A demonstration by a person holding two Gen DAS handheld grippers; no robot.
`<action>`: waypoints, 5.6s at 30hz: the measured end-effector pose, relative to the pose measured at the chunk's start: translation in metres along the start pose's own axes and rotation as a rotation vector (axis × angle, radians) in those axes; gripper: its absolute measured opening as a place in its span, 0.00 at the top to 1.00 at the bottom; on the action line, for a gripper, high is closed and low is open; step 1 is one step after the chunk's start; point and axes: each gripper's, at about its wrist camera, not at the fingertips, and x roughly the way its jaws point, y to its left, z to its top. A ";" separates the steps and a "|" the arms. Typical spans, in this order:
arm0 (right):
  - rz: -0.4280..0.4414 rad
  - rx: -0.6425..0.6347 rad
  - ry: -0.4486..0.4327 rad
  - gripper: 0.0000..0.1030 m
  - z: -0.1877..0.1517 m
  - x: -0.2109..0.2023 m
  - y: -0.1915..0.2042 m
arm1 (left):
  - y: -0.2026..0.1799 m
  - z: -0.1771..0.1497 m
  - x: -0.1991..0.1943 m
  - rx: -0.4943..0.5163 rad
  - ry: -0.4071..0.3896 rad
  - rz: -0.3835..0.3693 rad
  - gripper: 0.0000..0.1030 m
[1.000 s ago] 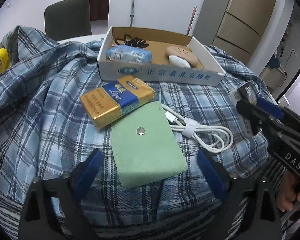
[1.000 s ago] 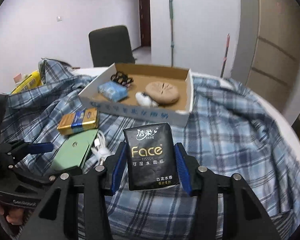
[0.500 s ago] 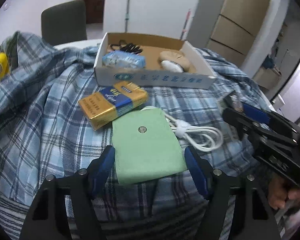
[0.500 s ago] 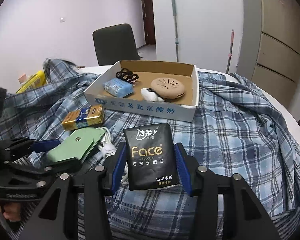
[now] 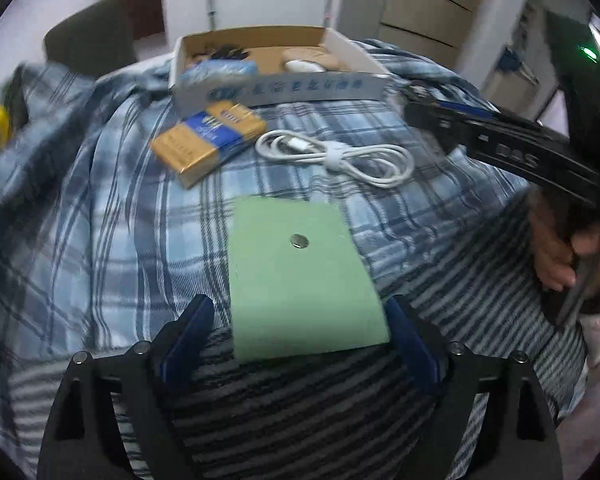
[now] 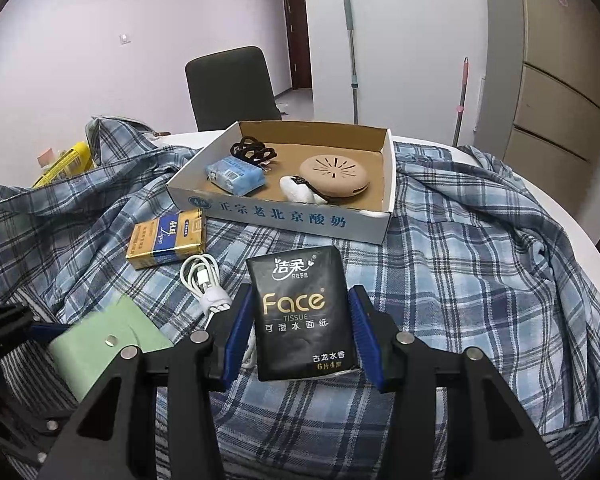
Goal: Organize soft objects
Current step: 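Grasp the green pouch with the left gripper while the right gripper holds the tissue packet, then carry the green pouch and tissue packet into the box and open both grippers, then lift both tools away from the box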
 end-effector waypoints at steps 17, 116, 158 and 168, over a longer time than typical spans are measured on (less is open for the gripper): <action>0.004 -0.010 -0.005 0.54 -0.001 -0.001 0.001 | -0.011 0.006 0.005 -0.029 -0.115 0.051 0.31; -0.081 -0.039 -0.475 0.19 0.101 0.075 -0.021 | 0.053 0.166 0.028 -0.122 -0.933 0.174 0.00; -0.010 -0.113 -0.488 0.01 0.037 -0.061 0.022 | 0.024 0.042 -0.088 -0.048 -0.889 0.186 0.00; -0.041 -0.105 -0.263 0.01 0.030 -0.012 0.019 | 0.034 0.045 -0.061 -0.033 -0.760 0.152 0.00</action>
